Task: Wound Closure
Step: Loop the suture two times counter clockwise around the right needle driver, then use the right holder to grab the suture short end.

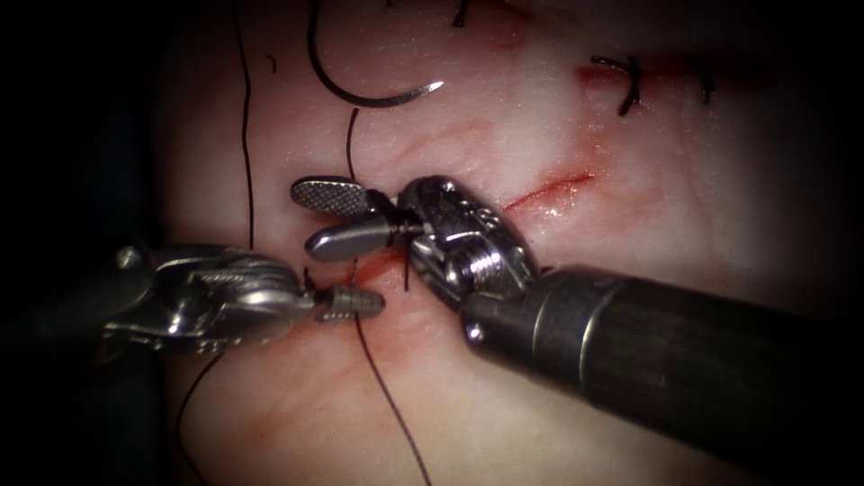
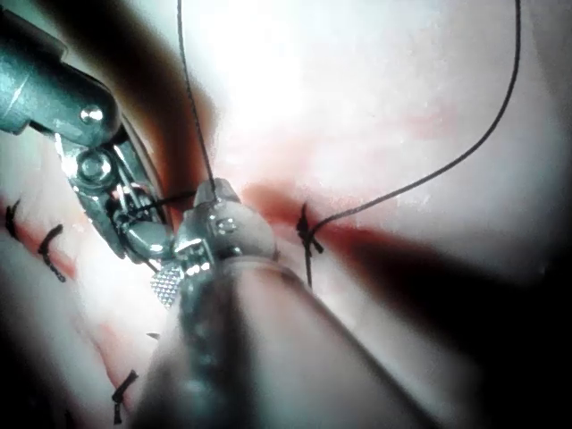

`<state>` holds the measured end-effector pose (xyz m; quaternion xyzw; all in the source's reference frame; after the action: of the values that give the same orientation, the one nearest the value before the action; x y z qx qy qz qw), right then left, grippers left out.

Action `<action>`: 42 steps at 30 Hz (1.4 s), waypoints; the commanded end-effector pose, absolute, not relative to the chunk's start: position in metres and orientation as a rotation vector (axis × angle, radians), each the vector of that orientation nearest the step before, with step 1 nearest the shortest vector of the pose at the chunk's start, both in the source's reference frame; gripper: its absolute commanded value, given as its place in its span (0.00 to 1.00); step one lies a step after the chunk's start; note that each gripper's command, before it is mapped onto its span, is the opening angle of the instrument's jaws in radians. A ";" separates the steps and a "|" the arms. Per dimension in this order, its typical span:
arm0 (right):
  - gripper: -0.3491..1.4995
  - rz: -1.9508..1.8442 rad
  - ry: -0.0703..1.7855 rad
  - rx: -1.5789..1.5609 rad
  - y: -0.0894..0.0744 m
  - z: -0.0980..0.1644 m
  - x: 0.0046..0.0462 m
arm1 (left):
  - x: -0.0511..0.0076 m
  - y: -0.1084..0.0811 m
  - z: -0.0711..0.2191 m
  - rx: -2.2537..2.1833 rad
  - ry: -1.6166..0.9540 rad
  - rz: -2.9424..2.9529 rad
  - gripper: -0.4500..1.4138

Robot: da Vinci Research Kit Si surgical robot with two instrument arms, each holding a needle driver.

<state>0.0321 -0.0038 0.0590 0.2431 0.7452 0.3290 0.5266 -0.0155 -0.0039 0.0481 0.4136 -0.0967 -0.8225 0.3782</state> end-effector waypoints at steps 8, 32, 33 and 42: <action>0.52 0.882 1.569 0.341 -0.004 0.060 0.0314 | -0.0157 -0.003 0.049 1.051 -0.261 -2.154 0.05; 0.53 1.100 1.349 0.253 -0.003 0.062 0.0303 | -0.0156 0.000 0.050 1.064 -0.267 -2.220 0.05; 0.53 1.101 1.349 0.251 -0.003 0.062 0.0302 | -0.0156 0.000 0.050 1.063 -0.268 -2.221 0.05; 0.57 1.145 1.303 0.245 -0.004 0.061 0.0288 | -0.0164 0.000 0.050 1.060 -0.269 -2.230 0.05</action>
<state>0.0282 -0.0045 0.0608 0.1058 0.5661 0.5079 0.6406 -0.0159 -0.0008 0.0501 0.4037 -0.1008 -0.8503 0.3224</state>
